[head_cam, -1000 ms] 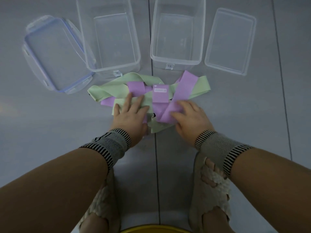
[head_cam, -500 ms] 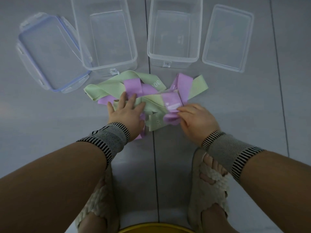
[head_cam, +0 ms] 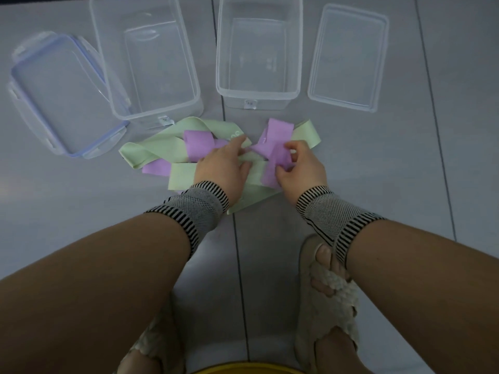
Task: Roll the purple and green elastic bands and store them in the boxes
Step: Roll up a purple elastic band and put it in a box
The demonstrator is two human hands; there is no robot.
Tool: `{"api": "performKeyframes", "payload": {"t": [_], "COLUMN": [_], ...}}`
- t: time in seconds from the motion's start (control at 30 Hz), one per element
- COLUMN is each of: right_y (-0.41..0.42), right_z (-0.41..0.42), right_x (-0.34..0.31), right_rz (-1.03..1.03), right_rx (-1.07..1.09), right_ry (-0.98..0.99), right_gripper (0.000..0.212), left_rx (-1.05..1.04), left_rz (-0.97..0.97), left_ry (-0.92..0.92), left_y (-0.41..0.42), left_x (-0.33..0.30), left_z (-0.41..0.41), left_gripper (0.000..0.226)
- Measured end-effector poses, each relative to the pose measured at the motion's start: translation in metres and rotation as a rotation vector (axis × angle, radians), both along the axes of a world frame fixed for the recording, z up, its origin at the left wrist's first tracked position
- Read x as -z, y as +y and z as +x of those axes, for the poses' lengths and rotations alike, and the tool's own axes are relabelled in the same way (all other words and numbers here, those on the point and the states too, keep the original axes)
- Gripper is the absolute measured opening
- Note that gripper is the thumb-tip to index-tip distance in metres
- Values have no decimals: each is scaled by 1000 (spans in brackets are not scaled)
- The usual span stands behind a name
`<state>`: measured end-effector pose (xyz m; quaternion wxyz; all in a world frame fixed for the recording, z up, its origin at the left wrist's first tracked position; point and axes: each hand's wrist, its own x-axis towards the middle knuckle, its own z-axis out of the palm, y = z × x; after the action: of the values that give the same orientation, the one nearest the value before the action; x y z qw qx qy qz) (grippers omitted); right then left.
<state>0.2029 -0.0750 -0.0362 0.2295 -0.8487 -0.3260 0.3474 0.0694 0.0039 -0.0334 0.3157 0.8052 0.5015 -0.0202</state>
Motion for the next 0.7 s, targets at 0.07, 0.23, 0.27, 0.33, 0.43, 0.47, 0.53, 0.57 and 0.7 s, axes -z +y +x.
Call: {"api": "performKeyframes", "payload": {"t": [0.07, 0.23, 0.27, 0.33, 0.43, 0.47, 0.53, 0.57, 0.7], "right_y": [-2, -7, -7, -4, 5, 8, 14, 17, 30], "right_z": [0, -5, -5, -3, -6, -9, -15, -19, -25], "right_x": [-1, -7, -8, -7, -11, -12, -13, -12, -8], "right_rz": [-3, 2, 15, 61, 92, 91, 81, 79, 70], "right_rx": [-37, -133, -133, -114, -96, -98, -101, -101, -55], "right_ry": [-17, -70, -88, -130, -160, -161, -141, -126, -88], "right_gripper": [23, 19, 18, 16, 18, 19, 24, 25, 30], "left_rx": [-51, -156, -246, -436, -656, -699, -740, -743, -697], "left_rz": [-21, -43, -48, -23, 10, 20, 31, 25, -97], "left_ry": [-29, -52, -114, -233, -388, -419, -416, -397, -261], "left_y": [3, 9, 13, 23, 42, 46, 50, 50, 46], "left_x": [-3, -8, -12, -20, -34, -36, -38, -37, -25], "left_z": [4, 1, 0, -4, -13, -17, -25, -29, -52], "left_gripper": [48, 15, 14, 11, 4, 3, 2, 2, 4]}}
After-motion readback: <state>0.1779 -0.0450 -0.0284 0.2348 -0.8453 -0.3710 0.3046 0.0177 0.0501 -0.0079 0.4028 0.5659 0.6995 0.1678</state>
